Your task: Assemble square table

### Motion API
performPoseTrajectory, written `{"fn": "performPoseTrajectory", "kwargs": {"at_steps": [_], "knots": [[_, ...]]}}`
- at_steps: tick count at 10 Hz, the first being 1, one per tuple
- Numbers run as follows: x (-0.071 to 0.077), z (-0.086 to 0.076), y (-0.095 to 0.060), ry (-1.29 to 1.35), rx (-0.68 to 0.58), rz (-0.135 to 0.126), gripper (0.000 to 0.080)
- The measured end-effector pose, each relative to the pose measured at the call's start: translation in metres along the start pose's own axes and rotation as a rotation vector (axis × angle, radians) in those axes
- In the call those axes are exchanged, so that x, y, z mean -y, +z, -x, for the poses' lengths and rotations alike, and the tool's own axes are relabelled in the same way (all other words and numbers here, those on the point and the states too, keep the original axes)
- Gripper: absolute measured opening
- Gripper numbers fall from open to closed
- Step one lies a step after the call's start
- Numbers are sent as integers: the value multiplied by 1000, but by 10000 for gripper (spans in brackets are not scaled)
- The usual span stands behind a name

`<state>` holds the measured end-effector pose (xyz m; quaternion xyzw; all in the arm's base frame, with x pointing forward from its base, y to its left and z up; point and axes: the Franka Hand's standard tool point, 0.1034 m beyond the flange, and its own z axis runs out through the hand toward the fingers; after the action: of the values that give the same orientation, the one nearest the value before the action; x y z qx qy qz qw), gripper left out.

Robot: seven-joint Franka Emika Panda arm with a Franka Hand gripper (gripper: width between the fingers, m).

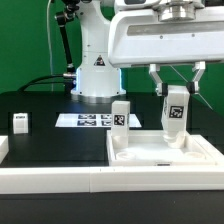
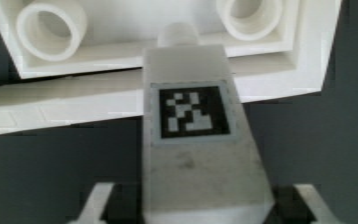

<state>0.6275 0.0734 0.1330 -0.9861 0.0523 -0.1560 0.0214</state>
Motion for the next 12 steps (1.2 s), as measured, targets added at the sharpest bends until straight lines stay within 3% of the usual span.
{"fn": "performPoseTrajectory", "kwargs": {"at_steps": [4, 8, 10, 12], "knots": [[-3, -3, 0, 18, -39, -5, 291], [26, 6, 3, 47, -33, -27, 291], [24, 4, 4, 44, -59, -26, 291], [28, -1, 3, 31, -196, -33, 291]]}}
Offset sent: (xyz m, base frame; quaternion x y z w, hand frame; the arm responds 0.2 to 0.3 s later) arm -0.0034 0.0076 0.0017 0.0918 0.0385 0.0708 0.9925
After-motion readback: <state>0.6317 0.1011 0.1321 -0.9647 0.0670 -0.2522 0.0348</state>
